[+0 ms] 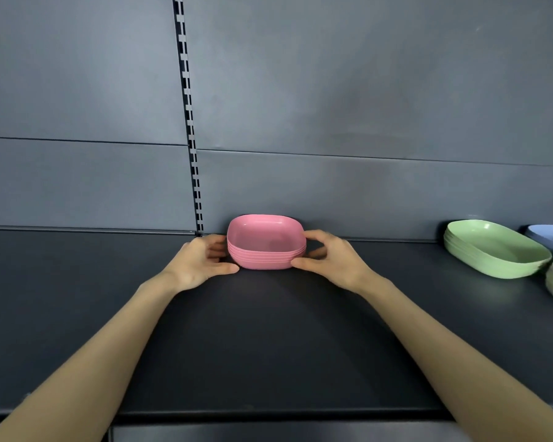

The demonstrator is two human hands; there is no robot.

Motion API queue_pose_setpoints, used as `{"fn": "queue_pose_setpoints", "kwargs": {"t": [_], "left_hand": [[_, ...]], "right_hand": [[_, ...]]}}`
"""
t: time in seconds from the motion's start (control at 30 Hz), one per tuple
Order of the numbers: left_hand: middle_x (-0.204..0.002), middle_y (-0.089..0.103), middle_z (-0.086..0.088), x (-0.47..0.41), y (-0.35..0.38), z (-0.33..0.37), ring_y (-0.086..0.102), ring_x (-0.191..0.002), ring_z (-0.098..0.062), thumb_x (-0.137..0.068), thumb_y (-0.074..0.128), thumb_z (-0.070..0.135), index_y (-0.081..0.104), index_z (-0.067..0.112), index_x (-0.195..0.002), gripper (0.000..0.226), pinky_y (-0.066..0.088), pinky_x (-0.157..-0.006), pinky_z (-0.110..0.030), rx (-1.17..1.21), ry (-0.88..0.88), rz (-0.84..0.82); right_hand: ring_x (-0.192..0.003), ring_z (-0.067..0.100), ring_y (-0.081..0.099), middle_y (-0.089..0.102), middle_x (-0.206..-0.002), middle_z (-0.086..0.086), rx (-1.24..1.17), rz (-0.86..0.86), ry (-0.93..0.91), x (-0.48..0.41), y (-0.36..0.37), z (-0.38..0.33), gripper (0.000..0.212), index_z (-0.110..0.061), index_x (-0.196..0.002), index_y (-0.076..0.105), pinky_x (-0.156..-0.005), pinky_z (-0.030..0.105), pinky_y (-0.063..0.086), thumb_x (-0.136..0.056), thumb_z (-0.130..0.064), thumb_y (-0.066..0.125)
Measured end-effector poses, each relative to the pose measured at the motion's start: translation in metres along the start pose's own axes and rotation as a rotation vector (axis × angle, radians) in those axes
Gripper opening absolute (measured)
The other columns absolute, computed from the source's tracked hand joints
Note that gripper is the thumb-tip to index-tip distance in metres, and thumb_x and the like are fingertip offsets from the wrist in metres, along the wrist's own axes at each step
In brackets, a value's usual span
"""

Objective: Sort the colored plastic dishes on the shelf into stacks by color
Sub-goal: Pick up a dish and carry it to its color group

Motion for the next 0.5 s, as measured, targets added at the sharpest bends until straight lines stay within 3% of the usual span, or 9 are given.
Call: {"fn": "queue_pose_setpoints", "kwargs": {"t": [0.07, 0.23, 0.37, 0.5], "left_hand": [[-0.126, 0.06, -0.009, 0.006, -0.006, 0.007, 0.057, -0.117, -0.021, -0.075, 0.079, 0.013, 0.05, 0.009, -0.134, 0.065, 0.043, -0.103, -0.031, -0.134, -0.019, 0.017], [-0.139, 0.051, -0.003, 0.02, -0.013, 0.04, 0.046, -0.13, -0.018, -0.085, 0.07, 0.022, 0.047, 0.012, -0.137, 0.058, 0.031, -0.103, -0.021, -0.416, 0.103, 0.048], [-0.148, 0.04, -0.006, 0.016, -0.006, 0.087, 0.036, -0.137, -0.022, -0.085, 0.067, 0.035, 0.036, 0.017, -0.144, 0.069, 0.029, -0.112, -0.032, -0.608, 0.22, 0.044], [-0.149, 0.037, -0.005, 0.016, 0.022, 0.149, 0.031, -0.138, -0.024, -0.087, 0.061, 0.043, 0.03, 0.022, -0.147, 0.071, 0.026, -0.112, -0.037, -0.783, 0.369, 0.073]], "right_hand": [[-0.107, 0.015, 0.06, 0.054, -0.133, 0.0, 0.069, 0.008, -0.009, 0.0, -0.009, -0.004, 0.062, -0.019, -0.136, 0.048, -0.086, 0.02, 0.044, -0.081, -0.034, 0.073], [-0.126, 0.023, 0.046, 0.043, -0.142, 0.009, 0.329, 0.051, -0.016, 0.007, -0.052, -0.011, 0.057, -0.009, -0.135, 0.047, -0.103, 0.026, 0.034, -0.086, -0.028, 0.069], [-0.136, 0.027, 0.035, 0.034, -0.149, 0.009, 0.483, 0.103, 0.006, 0.02, -0.098, -0.012, 0.056, -0.012, -0.138, 0.044, -0.111, 0.034, 0.03, -0.089, -0.028, 0.064], [-0.133, 0.029, 0.039, 0.035, -0.148, 0.008, 0.554, 0.177, -0.003, 0.047, -0.146, -0.007, 0.054, -0.013, -0.137, 0.045, -0.108, 0.041, 0.034, -0.089, -0.031, 0.063]]}}
Point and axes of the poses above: each hand's wrist, its own x-axis away from the middle knuckle, its own y-axis out of the palm, z = x × y, the point moved 2 cm from there along -x, towards the middle knuckle
